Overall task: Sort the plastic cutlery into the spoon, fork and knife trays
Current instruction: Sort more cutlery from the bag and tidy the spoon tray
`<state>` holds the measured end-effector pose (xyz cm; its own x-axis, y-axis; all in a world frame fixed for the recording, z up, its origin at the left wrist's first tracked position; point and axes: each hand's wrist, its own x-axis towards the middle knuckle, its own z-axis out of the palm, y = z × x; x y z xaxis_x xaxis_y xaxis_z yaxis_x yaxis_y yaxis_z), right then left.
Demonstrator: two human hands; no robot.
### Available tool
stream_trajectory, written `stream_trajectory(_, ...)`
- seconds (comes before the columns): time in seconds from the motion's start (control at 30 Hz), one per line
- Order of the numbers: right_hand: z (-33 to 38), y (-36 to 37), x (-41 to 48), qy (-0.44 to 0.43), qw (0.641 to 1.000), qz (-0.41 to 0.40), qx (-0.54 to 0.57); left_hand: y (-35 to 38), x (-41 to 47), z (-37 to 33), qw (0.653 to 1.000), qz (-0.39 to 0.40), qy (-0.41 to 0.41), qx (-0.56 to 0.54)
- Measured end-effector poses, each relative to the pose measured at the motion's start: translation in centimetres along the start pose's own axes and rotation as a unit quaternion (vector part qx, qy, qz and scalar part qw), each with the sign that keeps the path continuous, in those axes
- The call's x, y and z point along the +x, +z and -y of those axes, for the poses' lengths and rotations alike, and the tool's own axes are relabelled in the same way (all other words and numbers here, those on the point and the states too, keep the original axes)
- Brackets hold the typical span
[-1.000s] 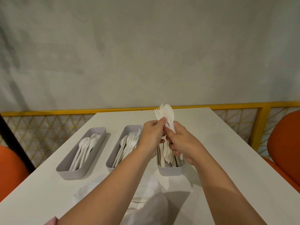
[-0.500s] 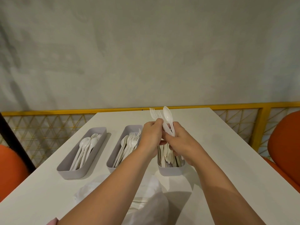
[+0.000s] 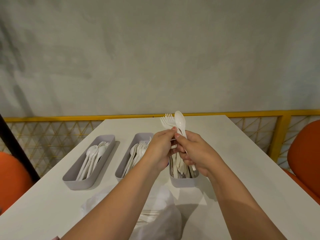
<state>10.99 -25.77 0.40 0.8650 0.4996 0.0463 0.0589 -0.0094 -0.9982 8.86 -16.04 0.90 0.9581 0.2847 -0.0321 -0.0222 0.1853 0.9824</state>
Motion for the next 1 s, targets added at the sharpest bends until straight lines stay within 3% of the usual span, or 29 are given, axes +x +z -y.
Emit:
stream_trajectory(0.3, -0.3, 0.2, 0.1, 0.045, 0.997, 0.007, -0.063, -4.4, 2.4, -1.1, 0.988, -0.121, -0.008, -0.099)
stream_trajectory(0.37, -0.3, 0.1, 0.1, 0.042, 0.997, -0.004, -0.060, -6.5, 3.4, -0.5, 0.987, -0.157, -0.032, -0.020)
stream_trajectory(0.43, -0.2, 0.1, 0.2, 0.039, 0.998, -0.013, -0.046, -8.5, 4.4, 0.5, 0.969, -0.181, -0.062, 0.157)
stream_trajectory(0.5, -0.1, 0.2, 0.3, 0.040, 0.999, -0.015, -0.028, -9.7, 4.7, 1.3, 0.923, -0.181, -0.074, 0.332)
stream_trajectory(0.63, -0.1, 0.3, 0.5, 0.049, 0.998, -0.021, -0.028, -10.1, 4.3, 2.9, 0.808, -0.152, -0.081, 0.563)
stream_trajectory(0.7, -0.3, 0.3, 0.6, 0.049, 0.998, -0.026, -0.036, -10.0, 4.2, 3.7, 0.787, -0.145, -0.083, 0.594)
stream_trajectory(0.9, -0.8, 0.4, 0.8, 0.036, 0.997, -0.011, -0.071, -9.7, 3.5, 4.9, 0.780, -0.102, -0.082, 0.612)
stream_trajectory(1.0, -0.8, 0.5, 0.8, 0.038, 0.996, -0.007, -0.085, -9.7, 3.7, 5.1, 0.809, -0.137, -0.072, 0.567)
